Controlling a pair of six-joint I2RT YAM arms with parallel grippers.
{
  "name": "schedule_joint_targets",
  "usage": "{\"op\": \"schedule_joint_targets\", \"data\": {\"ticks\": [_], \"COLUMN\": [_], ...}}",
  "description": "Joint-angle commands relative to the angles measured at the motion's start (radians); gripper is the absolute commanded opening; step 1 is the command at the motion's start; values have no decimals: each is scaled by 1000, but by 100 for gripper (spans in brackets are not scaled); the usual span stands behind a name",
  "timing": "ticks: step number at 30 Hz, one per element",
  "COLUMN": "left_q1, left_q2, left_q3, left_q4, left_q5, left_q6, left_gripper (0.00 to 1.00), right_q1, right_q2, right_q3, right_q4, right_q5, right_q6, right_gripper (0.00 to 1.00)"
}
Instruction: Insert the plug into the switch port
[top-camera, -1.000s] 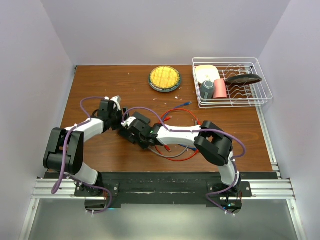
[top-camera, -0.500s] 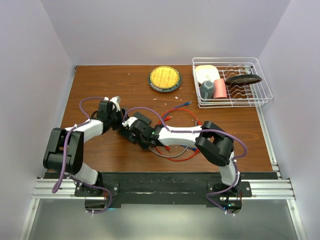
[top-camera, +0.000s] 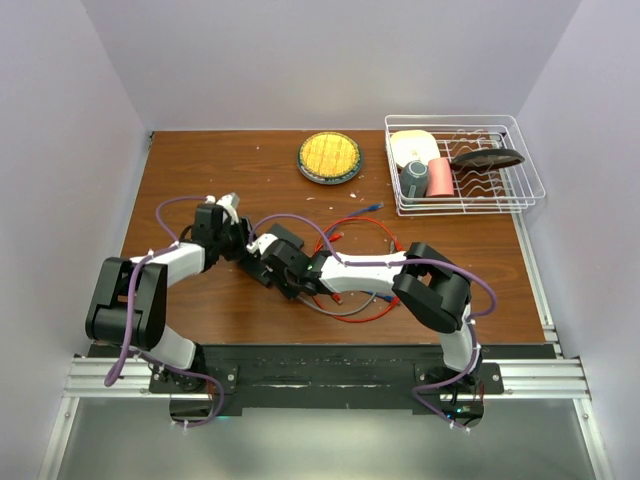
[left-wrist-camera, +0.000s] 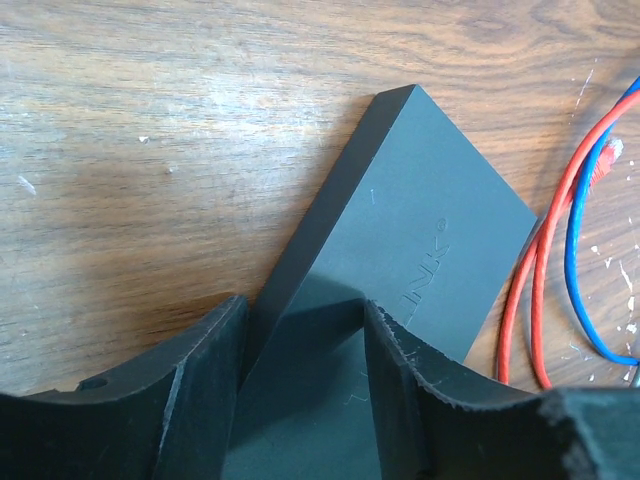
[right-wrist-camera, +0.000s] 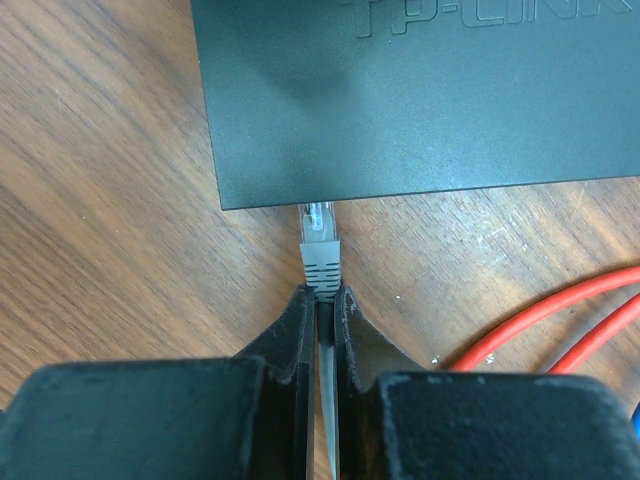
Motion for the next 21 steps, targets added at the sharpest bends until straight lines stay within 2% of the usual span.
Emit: {"op": "schedule_joint_targets", "data": {"ticks": [1,10,21], "left_q1": [-34,-49,-104], "left_q2": [-14,-38,-55], "left_q3": [-61,-101,-121], "left_q4": [-109,-104,-117], "left_q5": [187,228,288], "left_q6": [-72,-93,-124], "left_gripper": [49,45,36], "right_q1": [-14,-22,-28], "right_q2": [16,23,37], "right_q3": [35,59,125], "right_q4": [218,288,366], "right_q5": [5,16,10], "right_q6": [32,21,0], "right_gripper": [0,0,0]}}
